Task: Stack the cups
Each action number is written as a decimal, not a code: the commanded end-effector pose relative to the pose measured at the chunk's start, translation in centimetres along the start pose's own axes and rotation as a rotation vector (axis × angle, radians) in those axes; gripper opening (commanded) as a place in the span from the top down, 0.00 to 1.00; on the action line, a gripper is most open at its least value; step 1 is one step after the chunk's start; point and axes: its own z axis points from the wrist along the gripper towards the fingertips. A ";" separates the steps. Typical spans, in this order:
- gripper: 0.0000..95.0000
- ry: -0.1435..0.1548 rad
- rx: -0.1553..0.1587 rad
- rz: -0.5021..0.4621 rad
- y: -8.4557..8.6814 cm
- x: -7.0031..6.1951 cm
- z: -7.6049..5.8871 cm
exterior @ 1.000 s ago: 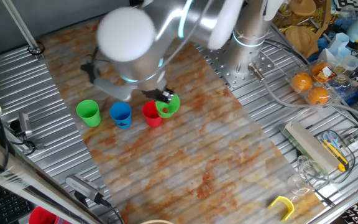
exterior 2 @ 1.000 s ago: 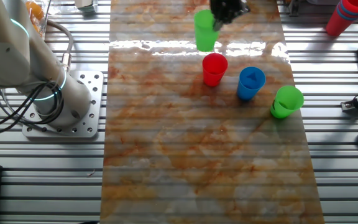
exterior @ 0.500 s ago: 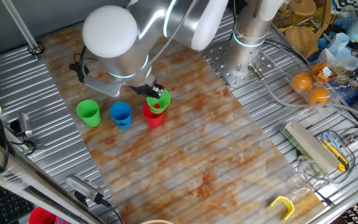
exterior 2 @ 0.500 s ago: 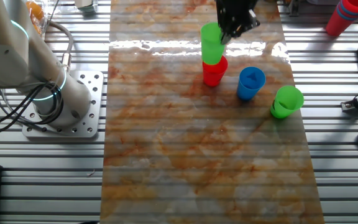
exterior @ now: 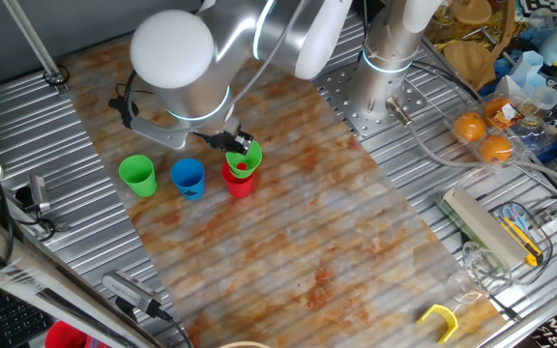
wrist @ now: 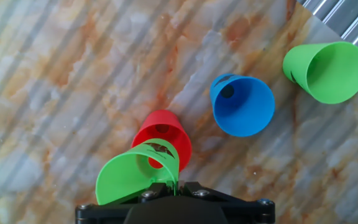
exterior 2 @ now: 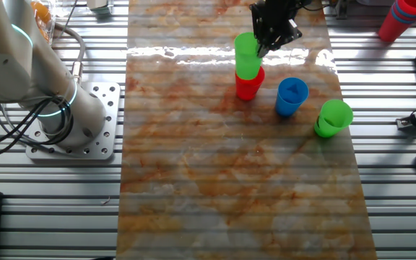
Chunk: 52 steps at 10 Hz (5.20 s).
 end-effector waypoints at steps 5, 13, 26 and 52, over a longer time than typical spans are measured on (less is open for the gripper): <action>1.00 -0.017 0.010 -0.008 -0.2 -0.7 0.6; 0.80 -0.039 0.034 -0.045 -0.6 -0.4 0.5; 0.80 -0.094 0.091 -0.033 -2.8 -2.6 3.0; 0.80 -0.093 0.056 -0.022 -4.7 -7.5 8.1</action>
